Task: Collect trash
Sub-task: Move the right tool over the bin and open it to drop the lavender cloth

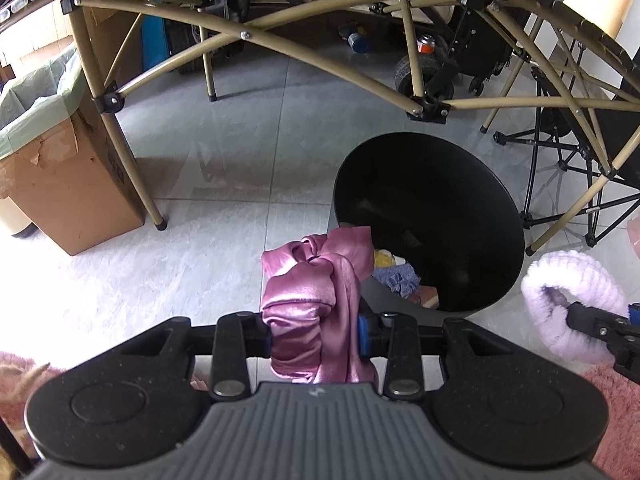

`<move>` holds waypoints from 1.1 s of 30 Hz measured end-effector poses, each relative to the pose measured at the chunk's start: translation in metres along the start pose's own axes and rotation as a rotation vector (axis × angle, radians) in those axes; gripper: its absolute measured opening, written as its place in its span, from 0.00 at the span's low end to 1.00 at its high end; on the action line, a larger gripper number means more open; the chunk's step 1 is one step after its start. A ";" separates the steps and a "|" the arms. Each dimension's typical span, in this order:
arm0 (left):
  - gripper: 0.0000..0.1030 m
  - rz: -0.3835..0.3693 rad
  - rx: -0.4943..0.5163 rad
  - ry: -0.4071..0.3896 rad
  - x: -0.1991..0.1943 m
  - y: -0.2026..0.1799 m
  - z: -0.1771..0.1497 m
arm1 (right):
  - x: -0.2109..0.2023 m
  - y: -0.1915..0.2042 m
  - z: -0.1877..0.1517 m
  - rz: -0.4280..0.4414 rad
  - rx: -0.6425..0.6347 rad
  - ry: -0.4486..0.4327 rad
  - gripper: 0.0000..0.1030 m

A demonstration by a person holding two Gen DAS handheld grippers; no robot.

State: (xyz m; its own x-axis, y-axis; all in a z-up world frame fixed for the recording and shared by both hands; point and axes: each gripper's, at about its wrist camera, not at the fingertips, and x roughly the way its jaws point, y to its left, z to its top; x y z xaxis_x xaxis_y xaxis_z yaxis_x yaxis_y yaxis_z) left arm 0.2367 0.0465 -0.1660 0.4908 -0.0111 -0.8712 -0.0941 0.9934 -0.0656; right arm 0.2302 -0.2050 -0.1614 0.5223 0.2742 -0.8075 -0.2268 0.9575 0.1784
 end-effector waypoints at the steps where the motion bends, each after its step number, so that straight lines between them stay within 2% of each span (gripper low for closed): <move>1: 0.35 -0.001 -0.002 0.000 0.000 0.000 0.001 | 0.002 0.001 0.002 0.000 -0.005 0.002 0.27; 19: 0.35 0.011 -0.064 0.022 0.008 0.020 0.007 | 0.042 0.023 0.035 0.014 -0.060 0.009 0.27; 33: 0.35 0.022 -0.092 0.069 0.023 0.029 0.012 | 0.081 0.036 0.055 0.023 -0.065 0.052 0.27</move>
State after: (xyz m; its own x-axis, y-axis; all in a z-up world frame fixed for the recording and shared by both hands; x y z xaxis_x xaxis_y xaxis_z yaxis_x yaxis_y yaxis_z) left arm 0.2553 0.0762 -0.1819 0.4274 -0.0003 -0.9041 -0.1849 0.9788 -0.0877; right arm 0.3091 -0.1437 -0.1893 0.4737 0.2894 -0.8318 -0.2920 0.9427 0.1616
